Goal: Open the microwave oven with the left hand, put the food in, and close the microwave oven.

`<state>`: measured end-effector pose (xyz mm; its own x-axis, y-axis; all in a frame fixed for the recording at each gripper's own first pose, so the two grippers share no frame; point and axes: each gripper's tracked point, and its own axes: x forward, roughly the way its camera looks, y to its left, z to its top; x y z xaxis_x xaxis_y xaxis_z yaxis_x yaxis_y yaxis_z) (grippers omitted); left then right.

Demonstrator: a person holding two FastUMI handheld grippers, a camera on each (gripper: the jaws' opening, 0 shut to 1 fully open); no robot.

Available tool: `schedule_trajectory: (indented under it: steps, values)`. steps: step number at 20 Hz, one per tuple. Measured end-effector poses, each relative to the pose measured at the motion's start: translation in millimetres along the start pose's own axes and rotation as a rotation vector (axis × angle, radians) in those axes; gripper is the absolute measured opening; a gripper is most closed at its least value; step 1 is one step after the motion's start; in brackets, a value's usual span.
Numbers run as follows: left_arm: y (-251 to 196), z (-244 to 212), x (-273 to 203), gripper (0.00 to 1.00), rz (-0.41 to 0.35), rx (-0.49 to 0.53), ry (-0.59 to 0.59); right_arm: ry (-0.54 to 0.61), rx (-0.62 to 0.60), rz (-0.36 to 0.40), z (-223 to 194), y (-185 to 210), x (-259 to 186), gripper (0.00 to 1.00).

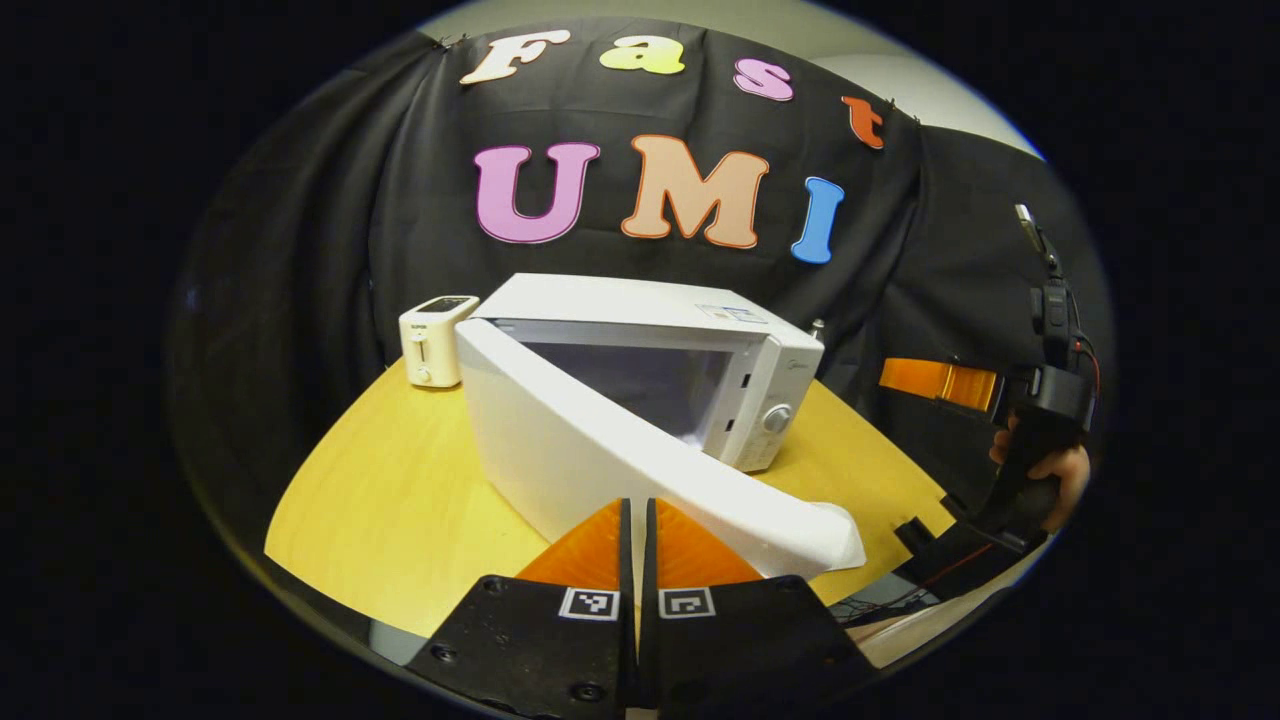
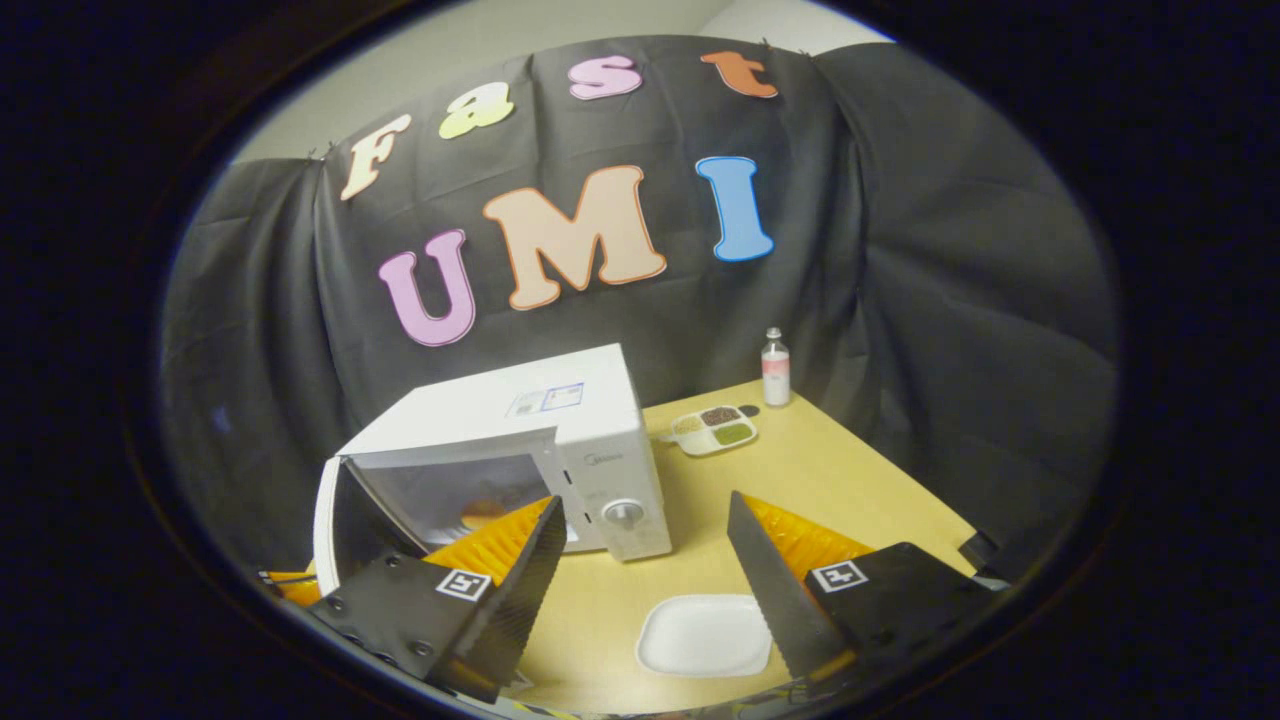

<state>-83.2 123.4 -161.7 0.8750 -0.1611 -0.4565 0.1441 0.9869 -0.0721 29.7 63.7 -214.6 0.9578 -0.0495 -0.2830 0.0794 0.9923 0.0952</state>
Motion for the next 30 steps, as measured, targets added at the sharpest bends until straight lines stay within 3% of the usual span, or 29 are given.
schedule_trajectory:
  steps: [11, 17, 18, 30]
  values:
    - [-54, 17, 72, 0.0, -0.05, -0.002, -0.028, 0.04, -0.017, 0.017, -4, -39, 15, 0.92]
    - [-64, 27, 100, 0.0, -0.045, -0.012, -0.041, 0.038, -0.023, 0.031, -3, -41, 22, 0.92]
    - [-65, 29, 104, 0.0, -0.046, -0.015, -0.045, 0.037, -0.03, 0.034, -3, -40, 23, 1.0]
    - [-78, 51, 151, 0.0, -0.038, -0.025, -0.051, 0.01, -0.061, 0.043, 6, -42, 27, 1.0]
